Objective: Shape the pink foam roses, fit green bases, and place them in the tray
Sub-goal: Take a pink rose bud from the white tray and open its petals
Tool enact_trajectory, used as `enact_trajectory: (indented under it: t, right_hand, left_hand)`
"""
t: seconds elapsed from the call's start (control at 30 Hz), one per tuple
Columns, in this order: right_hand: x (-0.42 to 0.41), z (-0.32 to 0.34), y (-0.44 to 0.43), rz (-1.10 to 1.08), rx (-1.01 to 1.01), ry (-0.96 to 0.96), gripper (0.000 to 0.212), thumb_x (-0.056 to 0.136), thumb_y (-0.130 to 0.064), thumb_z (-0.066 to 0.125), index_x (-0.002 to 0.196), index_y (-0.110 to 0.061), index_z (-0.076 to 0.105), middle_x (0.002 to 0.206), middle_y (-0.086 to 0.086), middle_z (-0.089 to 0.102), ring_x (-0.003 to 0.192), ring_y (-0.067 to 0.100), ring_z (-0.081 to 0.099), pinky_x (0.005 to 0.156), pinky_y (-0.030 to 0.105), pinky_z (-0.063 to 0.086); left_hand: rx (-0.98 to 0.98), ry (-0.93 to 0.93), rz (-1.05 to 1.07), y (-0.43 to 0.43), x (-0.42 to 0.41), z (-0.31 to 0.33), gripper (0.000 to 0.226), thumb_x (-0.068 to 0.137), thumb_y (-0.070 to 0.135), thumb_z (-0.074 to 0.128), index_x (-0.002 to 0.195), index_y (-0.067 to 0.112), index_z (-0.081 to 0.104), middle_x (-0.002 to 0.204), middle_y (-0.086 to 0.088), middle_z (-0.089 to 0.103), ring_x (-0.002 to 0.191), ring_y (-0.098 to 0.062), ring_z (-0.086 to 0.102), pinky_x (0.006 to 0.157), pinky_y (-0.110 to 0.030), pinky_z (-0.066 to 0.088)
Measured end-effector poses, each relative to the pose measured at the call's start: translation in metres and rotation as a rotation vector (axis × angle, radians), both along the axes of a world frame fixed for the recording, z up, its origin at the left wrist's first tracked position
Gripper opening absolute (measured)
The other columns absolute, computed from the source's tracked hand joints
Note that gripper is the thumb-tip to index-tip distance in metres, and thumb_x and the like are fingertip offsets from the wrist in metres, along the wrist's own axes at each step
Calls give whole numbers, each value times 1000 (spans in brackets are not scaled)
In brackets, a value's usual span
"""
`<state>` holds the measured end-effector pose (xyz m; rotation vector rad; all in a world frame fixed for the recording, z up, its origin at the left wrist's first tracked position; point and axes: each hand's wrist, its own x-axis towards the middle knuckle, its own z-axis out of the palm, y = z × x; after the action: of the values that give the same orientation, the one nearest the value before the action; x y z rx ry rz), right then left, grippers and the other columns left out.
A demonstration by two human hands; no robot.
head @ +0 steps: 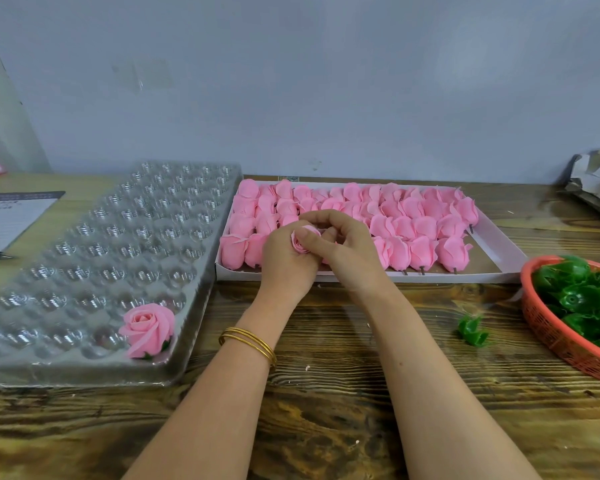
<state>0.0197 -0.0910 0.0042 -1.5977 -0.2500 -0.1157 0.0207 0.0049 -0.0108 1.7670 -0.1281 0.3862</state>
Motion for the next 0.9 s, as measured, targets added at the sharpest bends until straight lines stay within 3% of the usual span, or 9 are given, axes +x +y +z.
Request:
enact_trajectory:
  t: [0.1,0.27,0.43,0.53,0.63,0.7,0.8,0.9]
  right_hand:
    - [0,0,0,-19,-17,-8,19,86,-10,71,102,-19,66,109,9,68,105,22,66,80,31,59]
    - [-1,-1,1,-12,18,14,14,91,-23,67,102,-14,69,102,9,71,99,22,68,79,30,58]
    - [1,-1,2,7,134,94,40,98,-39,46,107,-9,70,104,6,73,98,15,69,81,31,58]
    - [3,-2,2,23,146,103,24,94,-19,50,98,-6,70,98,10,72,94,23,68,89,43,57]
    - [1,-2,1,54,19,64,30,73,0,59,99,-10,68,90,7,70,90,19,68,79,34,58]
    - [0,-2,1,81,-75,15,36,72,13,63,101,-9,67,91,6,70,87,13,68,77,26,56]
    - [-3,-1,3,97,-145,-41,37,73,15,70,101,-9,65,91,6,69,81,3,64,73,15,53]
    - [-4,-3,5,40,-172,-83,36,74,10,72,99,-13,62,95,12,69,85,17,65,76,23,55]
  left_hand:
    - [47,2,-3,-1,-1,1,18,92,28,67,75,30,63,71,7,66,70,-10,66,58,-17,48]
    - [-68,-24,-7,0,-2,2,19,94,24,65,78,35,66,67,16,69,65,1,66,52,-10,47]
    - [-287,3,24,1,-2,5,17,91,24,69,74,24,68,66,8,71,62,-6,69,51,-17,50]
    - [-426,57,33,3,-1,6,15,89,28,72,80,16,73,75,-3,74,69,-12,72,54,-18,52]
    - [-472,102,40,5,0,6,16,84,34,76,73,23,74,74,-1,74,69,-11,71,55,-20,52]
    - [-516,137,17,4,0,9,17,78,37,80,75,21,75,76,-3,75,73,-15,74,59,-27,56]
    - [-568,157,1,2,-1,10,29,64,45,83,71,19,76,77,-8,75,77,-22,75,62,-31,58]
    - [-567,159,-14,0,0,8,17,77,35,82,67,21,77,76,-6,76,76,-19,74,60,-27,57]
